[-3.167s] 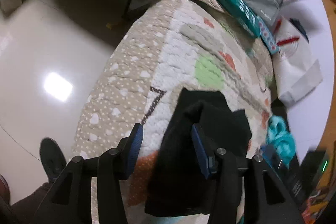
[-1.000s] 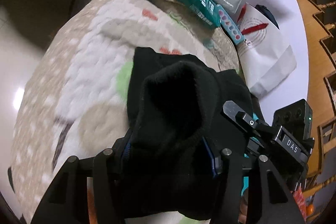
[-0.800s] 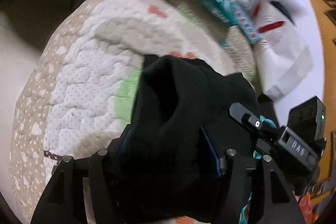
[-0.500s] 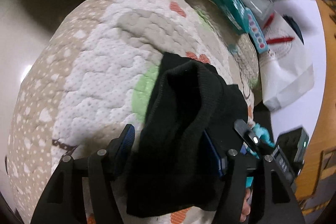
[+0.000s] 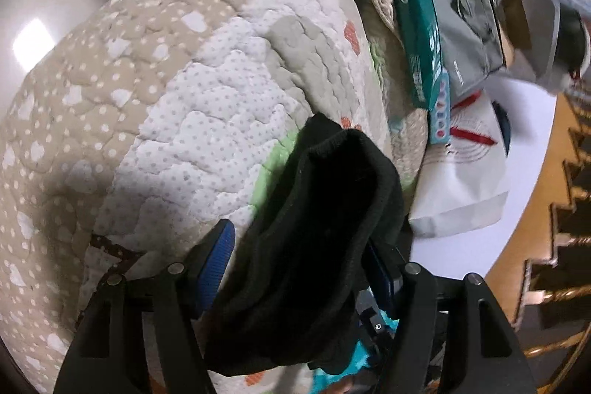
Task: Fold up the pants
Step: 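Lower the folded black pants onto the quilt and open both grippers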
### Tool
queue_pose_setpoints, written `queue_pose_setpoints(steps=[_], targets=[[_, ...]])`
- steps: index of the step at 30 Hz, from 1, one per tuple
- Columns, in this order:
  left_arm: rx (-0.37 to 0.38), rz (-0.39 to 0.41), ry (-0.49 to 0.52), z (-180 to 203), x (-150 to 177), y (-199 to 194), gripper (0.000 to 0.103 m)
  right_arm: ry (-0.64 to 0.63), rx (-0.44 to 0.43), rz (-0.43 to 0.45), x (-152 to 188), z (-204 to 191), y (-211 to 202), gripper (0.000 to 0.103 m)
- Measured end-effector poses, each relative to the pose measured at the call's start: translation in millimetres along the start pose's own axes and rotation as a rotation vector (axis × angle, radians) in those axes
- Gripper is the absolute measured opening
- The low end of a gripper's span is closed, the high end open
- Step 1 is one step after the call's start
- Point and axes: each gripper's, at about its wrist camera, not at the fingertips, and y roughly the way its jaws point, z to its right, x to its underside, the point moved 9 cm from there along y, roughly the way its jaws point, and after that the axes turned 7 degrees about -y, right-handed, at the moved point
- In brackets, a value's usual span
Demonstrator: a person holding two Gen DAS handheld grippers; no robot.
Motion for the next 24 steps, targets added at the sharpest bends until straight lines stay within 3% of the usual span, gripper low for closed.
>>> queue_pose_setpoints(steps=[5, 10, 13, 19, 24], targets=[[-0.036, 0.082, 0.009, 2, -11, -19, 0.067, -0.04, 0.021, 0.018, -1, -9, -18, 0.072], [-0.281, 0.217, 0.145, -9, -23, -34, 0.067, -0.114, 0.087, 0.021, 10, -12, -34, 0.074], [-0.359, 0.232, 0.221, -9, -21, -31, 0.067, -0.101, 0.097, 0.003, 22, -11, -35, 0.075], [-0.386, 0.331, 0.359, 16, -8, -61, 0.067, -0.116, 0.118, 0.045, 33, -14, -70, 0.075], [-0.402, 0.38, 0.469, 17, 31, -91, 0.067, -0.15, 0.14, 0.094, 53, -13, -106, 0.078]])
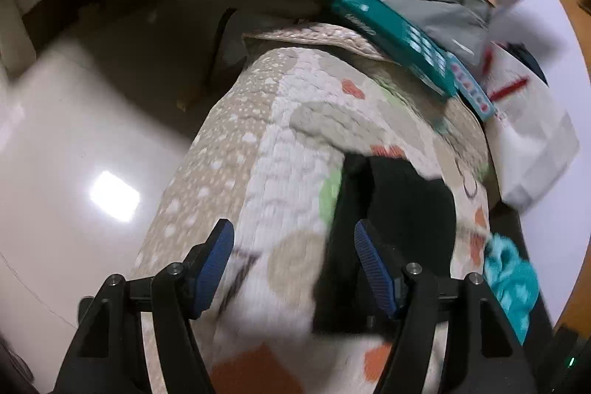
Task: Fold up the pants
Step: 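Lower the folded black pants onto the quilt and open both grippers, then withdraw both open grippers up and away from the folded pants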
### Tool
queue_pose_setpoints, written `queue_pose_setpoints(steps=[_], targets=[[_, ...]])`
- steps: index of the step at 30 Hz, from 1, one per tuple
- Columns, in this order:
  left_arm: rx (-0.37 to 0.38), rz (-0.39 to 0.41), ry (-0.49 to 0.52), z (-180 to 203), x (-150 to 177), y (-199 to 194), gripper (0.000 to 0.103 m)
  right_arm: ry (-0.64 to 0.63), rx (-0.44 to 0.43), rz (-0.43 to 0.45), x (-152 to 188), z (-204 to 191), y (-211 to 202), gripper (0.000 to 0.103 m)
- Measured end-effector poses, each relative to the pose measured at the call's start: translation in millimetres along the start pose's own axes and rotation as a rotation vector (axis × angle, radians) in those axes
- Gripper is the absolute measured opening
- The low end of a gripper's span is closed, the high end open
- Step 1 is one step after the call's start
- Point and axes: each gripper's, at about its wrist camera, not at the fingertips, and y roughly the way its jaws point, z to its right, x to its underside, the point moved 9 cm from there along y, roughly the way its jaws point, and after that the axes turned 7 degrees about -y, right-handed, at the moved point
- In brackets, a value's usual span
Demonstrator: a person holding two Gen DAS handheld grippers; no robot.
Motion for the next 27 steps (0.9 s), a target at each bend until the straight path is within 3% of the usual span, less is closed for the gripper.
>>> queue_pose_setpoints(steps=[5, 7, 13, 18, 27], targets=[[-0.055, 0.077, 0.11, -4, 54, -32, 0.067, 0.02, -0.019, 0.014, 29, 0, -14, 0.078], [-0.068, 0.072, 0.135, -7, 80, -36, 0.067, 0.043, -0.037, 0.012, 42, 0, -17, 0.078], [-0.188, 0.06, 0.093, -45, 140, -54, 0.067, 0.093, -0.078, 0.038, 61, 6, -26, 0.078], [-0.27, 0.119, 0.145, -36, 154, -75, 0.067, 0.114, -0.103, 0.067, 66, 9, -39, 0.079], [-0.326, 0.293, 0.305, 12, 163, -112, 0.069, 0.091, -0.102, 0.098, 73, 7, -54, 0.08]])
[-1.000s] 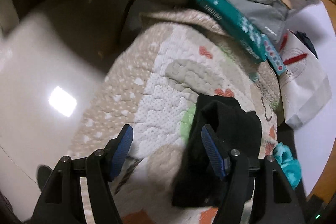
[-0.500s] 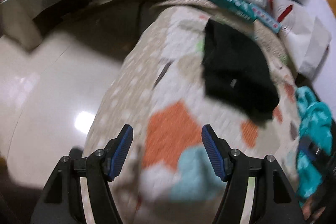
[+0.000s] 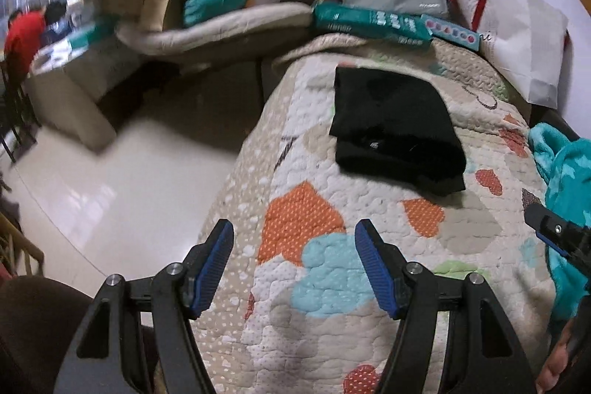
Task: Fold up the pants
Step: 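Withdraw both open grippers up and away from the folded pants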
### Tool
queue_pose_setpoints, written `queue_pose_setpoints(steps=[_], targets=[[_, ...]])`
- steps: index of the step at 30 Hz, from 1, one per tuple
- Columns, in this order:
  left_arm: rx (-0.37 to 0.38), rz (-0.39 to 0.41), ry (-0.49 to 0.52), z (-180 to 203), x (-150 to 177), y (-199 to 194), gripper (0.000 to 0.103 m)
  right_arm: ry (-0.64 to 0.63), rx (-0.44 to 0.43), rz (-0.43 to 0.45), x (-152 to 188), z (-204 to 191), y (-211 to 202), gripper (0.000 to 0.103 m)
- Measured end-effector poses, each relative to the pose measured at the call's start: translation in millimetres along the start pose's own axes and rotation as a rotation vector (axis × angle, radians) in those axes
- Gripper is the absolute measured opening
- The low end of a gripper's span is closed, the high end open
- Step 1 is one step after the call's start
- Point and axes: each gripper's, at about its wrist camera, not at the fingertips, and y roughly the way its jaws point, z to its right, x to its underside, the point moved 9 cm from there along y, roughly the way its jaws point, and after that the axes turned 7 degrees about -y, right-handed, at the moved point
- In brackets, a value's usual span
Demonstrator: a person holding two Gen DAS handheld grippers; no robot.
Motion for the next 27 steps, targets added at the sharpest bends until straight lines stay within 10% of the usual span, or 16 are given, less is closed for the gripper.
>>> queue_pose_setpoints(steps=[16, 27], targets=[[0.059, 0.103, 0.008, 29, -27, 40, 0.081, -0.126, 0.217, 0.04, 2, 10, 1, 0.085], [0.059, 0.022, 0.026, 29, -15, 63, 0.083, -0.196, 0.278, 0.03, 2, -5, 27, 0.085]])
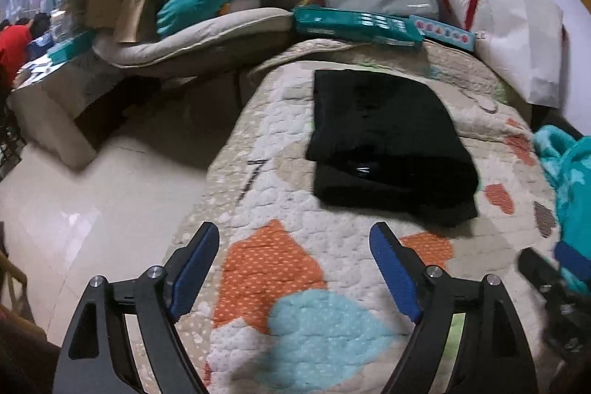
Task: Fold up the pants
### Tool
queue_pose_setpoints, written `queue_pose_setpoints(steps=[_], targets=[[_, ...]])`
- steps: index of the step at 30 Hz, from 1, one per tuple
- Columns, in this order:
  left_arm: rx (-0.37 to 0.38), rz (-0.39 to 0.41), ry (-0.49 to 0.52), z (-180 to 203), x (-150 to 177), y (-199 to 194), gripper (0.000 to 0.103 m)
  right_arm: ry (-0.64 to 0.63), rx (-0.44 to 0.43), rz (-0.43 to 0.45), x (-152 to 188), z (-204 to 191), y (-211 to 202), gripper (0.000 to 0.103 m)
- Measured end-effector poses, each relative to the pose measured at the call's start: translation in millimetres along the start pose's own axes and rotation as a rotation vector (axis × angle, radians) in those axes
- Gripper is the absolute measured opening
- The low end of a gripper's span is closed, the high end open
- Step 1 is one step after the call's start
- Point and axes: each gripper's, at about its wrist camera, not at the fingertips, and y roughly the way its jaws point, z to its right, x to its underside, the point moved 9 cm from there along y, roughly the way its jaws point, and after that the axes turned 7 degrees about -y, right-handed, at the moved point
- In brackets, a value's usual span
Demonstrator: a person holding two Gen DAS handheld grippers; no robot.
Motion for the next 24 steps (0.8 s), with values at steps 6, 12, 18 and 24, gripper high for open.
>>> queue_pose_setpoints(steps=[6, 12, 18, 24], targets=[[0.019, -0.015, 0.06, 14, 8, -5, 0.083, 0.026, 0.0, -0.039, 10, 2, 9, 0.085], [0.029, -0.058, 0.07, 17, 16, 0, 0.083, 0.03, 0.006, -0.051, 16, 5, 10, 0.085], [0.033, -0.092, 0.077, 18, 23, 4, 0.083, 0.039, 0.001, -0.065, 21, 3, 12, 0.085], [0.059, -0.144, 0.061, 19, 30, 10, 0.083, 0.009, 0.005, -0.062, 21, -5, 10, 0.085]])
